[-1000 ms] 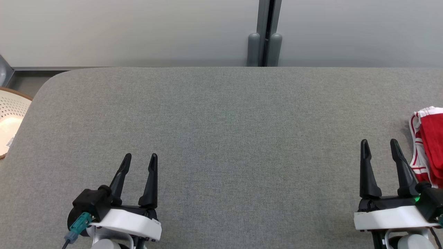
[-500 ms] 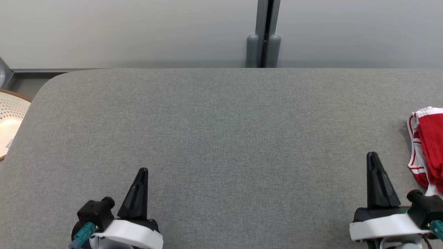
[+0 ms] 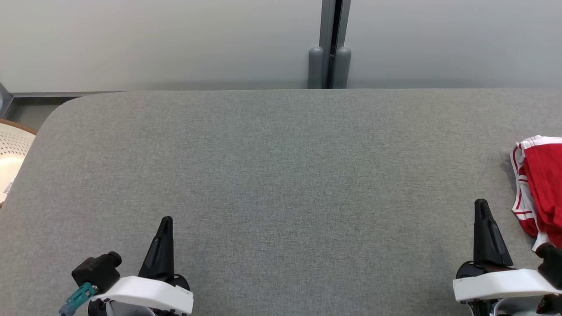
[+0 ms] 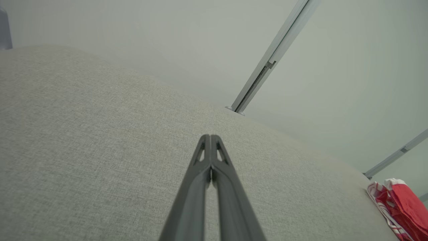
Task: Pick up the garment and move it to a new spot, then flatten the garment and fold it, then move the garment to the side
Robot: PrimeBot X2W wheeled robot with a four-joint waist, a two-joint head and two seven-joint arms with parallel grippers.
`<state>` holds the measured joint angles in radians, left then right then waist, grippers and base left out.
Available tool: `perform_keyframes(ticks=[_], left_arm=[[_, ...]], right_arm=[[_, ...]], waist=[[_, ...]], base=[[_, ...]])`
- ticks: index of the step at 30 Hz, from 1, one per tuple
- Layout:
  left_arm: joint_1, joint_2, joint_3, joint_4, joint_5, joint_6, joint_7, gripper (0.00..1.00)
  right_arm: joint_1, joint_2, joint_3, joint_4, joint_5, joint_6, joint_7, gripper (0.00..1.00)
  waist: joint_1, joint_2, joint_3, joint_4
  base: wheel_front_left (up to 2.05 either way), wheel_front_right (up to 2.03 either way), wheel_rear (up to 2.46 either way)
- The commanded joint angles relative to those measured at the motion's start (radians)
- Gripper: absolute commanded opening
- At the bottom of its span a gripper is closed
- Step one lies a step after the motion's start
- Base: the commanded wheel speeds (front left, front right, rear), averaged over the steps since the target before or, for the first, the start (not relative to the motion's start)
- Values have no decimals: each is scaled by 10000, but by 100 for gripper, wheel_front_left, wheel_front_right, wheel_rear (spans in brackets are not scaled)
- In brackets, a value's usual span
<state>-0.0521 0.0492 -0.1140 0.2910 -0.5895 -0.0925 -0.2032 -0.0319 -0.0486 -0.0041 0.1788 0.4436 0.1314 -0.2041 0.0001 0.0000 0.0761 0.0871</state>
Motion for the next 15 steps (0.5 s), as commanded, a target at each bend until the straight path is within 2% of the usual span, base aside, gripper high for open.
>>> perform_keyframes(ticks=[1,15], left_arm=[[-266,71,91,-181,-299,-58,38,0],[-347,148,443,-254,-2453,-131,603,0]], right_arm=[[-251,-84,-50,-123,329,-2,62,0],[-374,-148,-175,31,2767,-3,637,0]], waist=[[0,0,-5,-7],[0,0,-104,-124]], base=[[0,0,0],[0,0,0]])
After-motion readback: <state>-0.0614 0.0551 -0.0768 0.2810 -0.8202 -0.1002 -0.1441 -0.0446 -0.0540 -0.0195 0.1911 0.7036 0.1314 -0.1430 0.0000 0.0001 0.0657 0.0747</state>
